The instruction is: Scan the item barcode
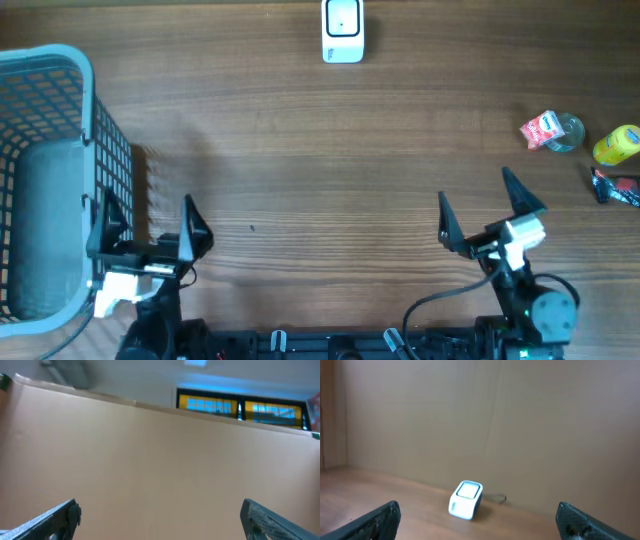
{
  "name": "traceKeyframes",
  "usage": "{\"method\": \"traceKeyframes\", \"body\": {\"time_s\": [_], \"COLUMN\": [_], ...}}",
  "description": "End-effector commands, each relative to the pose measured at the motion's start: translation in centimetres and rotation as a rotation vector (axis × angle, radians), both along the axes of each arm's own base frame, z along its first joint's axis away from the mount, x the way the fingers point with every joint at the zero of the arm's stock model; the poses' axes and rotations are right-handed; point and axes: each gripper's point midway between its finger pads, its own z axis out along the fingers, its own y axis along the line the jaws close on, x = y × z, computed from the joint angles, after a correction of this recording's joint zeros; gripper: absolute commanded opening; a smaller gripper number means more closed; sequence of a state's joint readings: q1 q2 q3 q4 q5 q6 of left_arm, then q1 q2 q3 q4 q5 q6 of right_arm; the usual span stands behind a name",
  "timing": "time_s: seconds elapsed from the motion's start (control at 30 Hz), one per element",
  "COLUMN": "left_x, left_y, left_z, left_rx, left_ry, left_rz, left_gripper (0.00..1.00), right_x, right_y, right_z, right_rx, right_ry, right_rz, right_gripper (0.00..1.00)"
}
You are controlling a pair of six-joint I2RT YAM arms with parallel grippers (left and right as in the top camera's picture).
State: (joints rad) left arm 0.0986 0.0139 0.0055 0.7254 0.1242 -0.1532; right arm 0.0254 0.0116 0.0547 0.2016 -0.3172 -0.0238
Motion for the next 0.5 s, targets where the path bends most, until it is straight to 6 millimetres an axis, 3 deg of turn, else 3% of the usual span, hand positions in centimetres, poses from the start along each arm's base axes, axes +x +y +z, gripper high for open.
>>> {"method": "traceKeyframes", "body": {"time_s": [0.0, 0.07, 0.13, 0.23, 0.33, 0.47], "left_x": [1.0, 2.4, 3.4, 4.3, 4.7, 5.6], "left_y": [-0.5, -0.4, -0.3, -0.4, -0.6, -0.6], "left_z": [-1.4, -3.5, -5.3, -7.3, -8.6, -12.4], "left_rx": [0.013, 0.001, -0.009, -0.016, -0.014, -0.035], "left_ry": [0.072, 0.175, 0.259, 0.348, 0.406, 0.564], "left_rz": [-0.033, -0.036, -0.037, -0.045, -0.062, -0.065], "left_gripper": [1.00, 1.00, 1.00, 1.00, 1.00, 1.00], "right_x": [0.6, 1.1, 1.3, 1.6, 1.7, 2.0], "right_y": [-0.1, -0.4, -0.9, -2.1, -2.1, -2.1], "right_z": [-2.5, -5.3, -6.2, -6.8, -7.1, -8.4], "right_rx": [-0.026, -0.025, -0.024, -0.016, -0.019, 0.000], "right_ry": [0.069, 0.164, 0.204, 0.230, 0.246, 0.307], "right_rz": [-0.015, -0.032, -0.060, -0.136, -0.136, -0.129], "right_gripper": [1.00, 1.00, 1.00, 1.00, 1.00, 1.00]}}
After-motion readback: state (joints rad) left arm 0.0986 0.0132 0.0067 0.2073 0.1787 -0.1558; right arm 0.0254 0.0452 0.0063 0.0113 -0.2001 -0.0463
